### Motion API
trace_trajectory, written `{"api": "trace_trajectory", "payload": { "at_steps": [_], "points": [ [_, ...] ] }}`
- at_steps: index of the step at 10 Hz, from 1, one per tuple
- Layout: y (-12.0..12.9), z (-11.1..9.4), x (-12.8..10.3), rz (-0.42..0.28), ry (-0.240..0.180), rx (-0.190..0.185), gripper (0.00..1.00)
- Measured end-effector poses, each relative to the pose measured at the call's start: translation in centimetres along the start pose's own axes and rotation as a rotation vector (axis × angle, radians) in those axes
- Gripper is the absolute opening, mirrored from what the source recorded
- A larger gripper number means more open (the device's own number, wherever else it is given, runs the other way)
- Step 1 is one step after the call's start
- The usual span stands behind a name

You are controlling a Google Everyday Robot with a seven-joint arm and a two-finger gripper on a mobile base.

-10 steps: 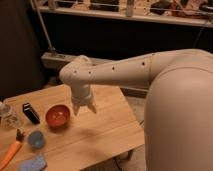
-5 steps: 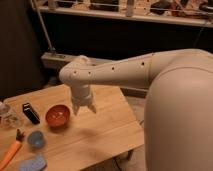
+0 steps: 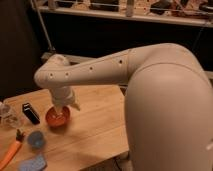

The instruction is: Place the eraser on the white sponge

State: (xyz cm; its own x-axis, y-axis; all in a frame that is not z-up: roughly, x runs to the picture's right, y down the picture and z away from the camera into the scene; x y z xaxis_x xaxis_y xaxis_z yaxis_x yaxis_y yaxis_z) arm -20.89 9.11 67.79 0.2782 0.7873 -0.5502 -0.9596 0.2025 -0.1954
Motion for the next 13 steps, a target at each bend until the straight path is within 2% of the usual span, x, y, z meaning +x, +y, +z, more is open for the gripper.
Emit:
{"api": "trace_trajectory", "payload": {
  "at_steps": [3, 6, 11, 13],
  "points": [
    [6.5, -1.6, -0.8, -0.122, -0.049, -0.006, 0.65],
    [11.5, -2.6, -1.6, -0.224, -0.088, 0.008, 0.65],
    [16.5, -2.6, -3.8, -0.317, -0.110, 0.059, 0.65],
    [18.3, -2.3, -4.7, -0.333, -0.108, 0.064, 0.65]
  ]
}}
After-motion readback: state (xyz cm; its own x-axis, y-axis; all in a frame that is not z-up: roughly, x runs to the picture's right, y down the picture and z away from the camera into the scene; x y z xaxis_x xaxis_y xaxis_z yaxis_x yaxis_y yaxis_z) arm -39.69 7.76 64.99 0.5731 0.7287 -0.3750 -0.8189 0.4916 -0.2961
